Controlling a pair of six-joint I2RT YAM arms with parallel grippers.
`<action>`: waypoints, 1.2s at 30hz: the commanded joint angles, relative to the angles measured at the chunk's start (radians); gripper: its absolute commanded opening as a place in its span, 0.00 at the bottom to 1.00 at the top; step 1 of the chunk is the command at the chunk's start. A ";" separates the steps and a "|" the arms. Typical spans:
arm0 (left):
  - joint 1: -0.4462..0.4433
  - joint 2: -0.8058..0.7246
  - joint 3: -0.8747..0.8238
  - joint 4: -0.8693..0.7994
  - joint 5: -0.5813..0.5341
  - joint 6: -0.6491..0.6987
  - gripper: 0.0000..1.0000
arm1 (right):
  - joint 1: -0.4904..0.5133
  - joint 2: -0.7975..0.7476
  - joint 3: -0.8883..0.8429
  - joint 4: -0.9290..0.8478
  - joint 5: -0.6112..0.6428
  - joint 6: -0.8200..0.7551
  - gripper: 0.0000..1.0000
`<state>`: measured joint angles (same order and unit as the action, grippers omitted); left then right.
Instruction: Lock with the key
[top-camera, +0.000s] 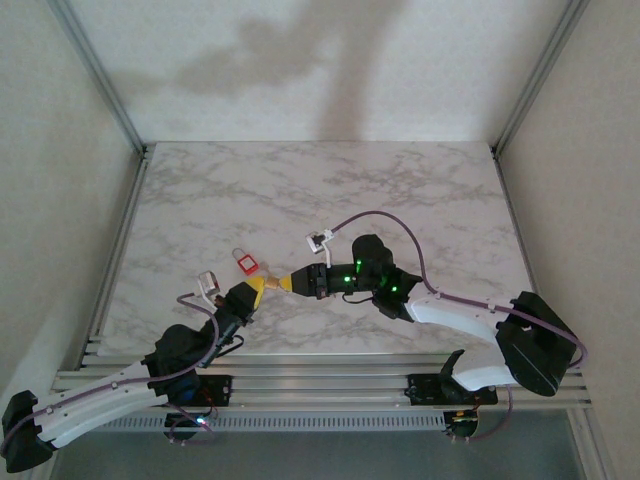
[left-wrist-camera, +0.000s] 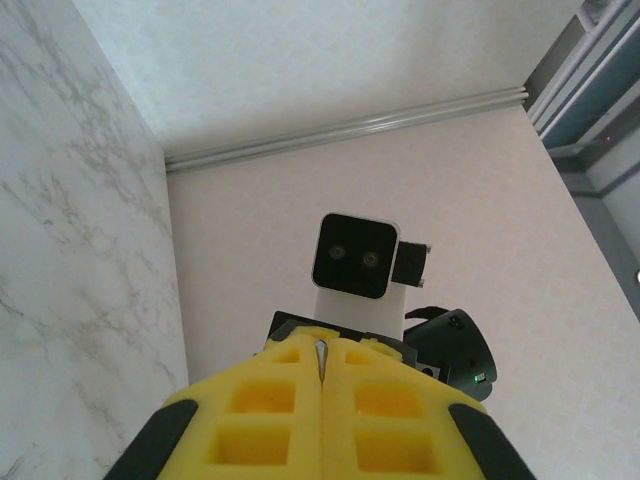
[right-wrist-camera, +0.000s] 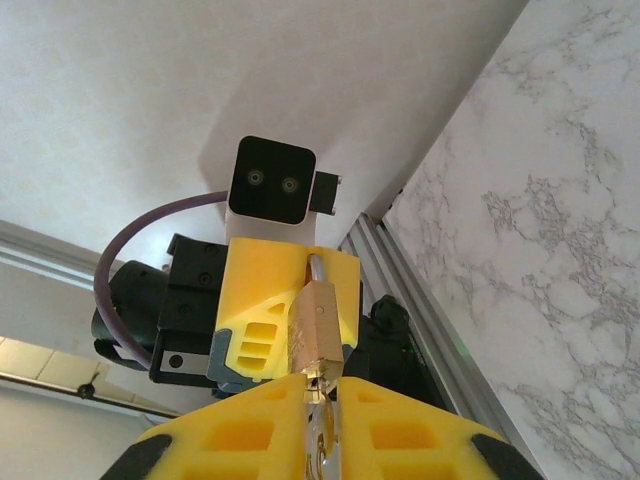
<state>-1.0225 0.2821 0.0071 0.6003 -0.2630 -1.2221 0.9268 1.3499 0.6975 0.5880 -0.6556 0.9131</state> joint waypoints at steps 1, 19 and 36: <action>0.012 -0.004 -0.196 0.003 -0.021 -0.012 0.00 | 0.010 0.008 -0.010 0.047 -0.016 0.012 0.15; 0.013 -0.009 -0.194 -0.022 -0.037 -0.026 0.00 | 0.013 -0.015 -0.025 0.014 0.001 -0.007 0.00; 0.016 -0.011 -0.191 -0.065 -0.077 -0.056 0.00 | 0.010 -0.068 -0.047 -0.069 0.032 -0.042 0.00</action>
<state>-1.0191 0.2821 0.0071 0.5449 -0.2844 -1.2617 0.9302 1.3155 0.6662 0.5301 -0.6125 0.9009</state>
